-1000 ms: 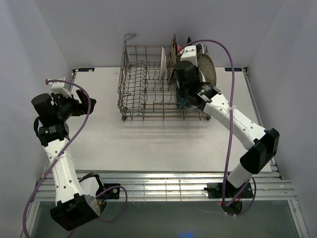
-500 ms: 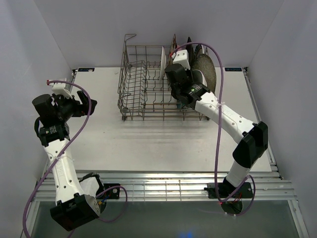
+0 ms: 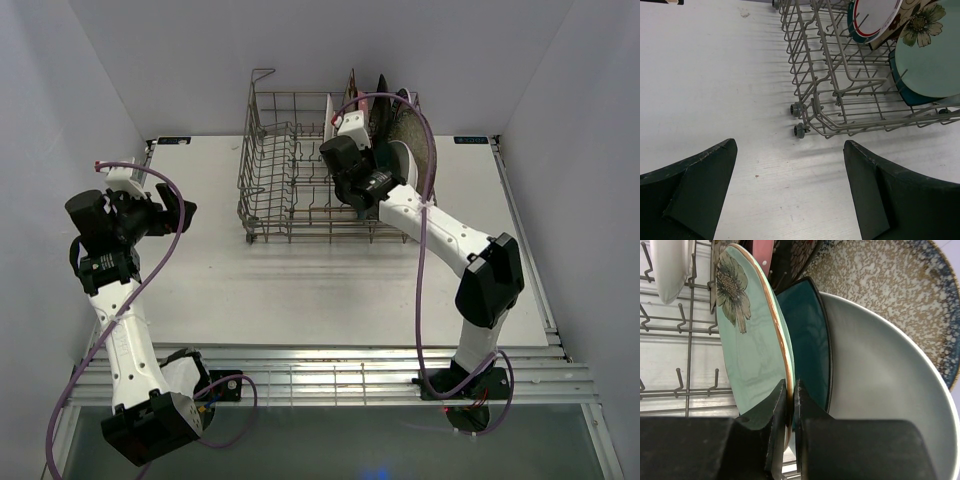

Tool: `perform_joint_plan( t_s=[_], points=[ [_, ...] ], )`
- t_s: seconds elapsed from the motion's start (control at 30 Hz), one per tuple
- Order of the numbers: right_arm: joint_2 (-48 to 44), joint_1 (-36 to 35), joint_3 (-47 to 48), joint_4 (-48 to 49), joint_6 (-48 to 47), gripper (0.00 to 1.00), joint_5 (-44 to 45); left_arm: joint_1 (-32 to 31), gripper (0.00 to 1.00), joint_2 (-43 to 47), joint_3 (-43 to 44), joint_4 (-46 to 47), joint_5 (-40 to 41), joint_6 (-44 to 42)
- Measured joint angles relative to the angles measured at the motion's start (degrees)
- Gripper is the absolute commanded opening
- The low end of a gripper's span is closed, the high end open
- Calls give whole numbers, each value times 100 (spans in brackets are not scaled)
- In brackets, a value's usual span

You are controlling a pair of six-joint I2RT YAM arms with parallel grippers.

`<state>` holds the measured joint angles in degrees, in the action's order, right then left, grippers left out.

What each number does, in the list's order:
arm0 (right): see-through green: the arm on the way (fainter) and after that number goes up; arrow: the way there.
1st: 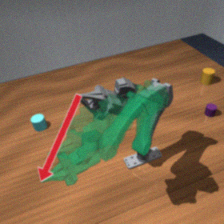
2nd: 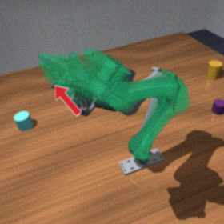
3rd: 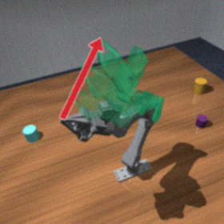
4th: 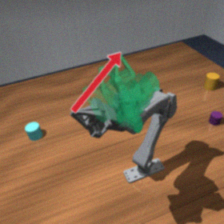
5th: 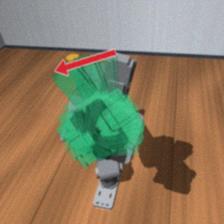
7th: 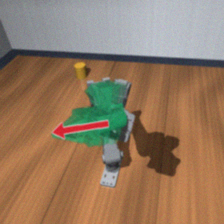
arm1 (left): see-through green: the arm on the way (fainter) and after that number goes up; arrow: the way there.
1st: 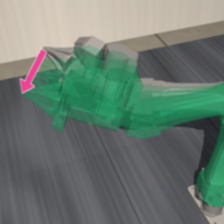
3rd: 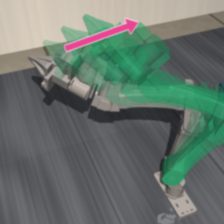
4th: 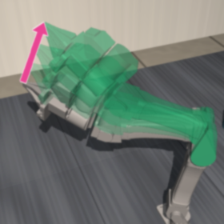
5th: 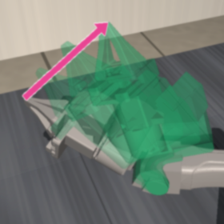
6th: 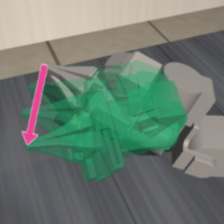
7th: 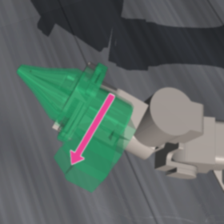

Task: Load the plates into the dish rack
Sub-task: Insert the plate into the dish rack.

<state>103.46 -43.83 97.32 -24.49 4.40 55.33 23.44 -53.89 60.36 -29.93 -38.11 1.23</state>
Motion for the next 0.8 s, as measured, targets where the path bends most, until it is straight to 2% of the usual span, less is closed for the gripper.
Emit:
perform_joint_plan(
  t_s=[0.8],
  points=[
    [570,42,275,-2,85,8,136,0,98,0,-85,-2,-90,-39]
  ],
)
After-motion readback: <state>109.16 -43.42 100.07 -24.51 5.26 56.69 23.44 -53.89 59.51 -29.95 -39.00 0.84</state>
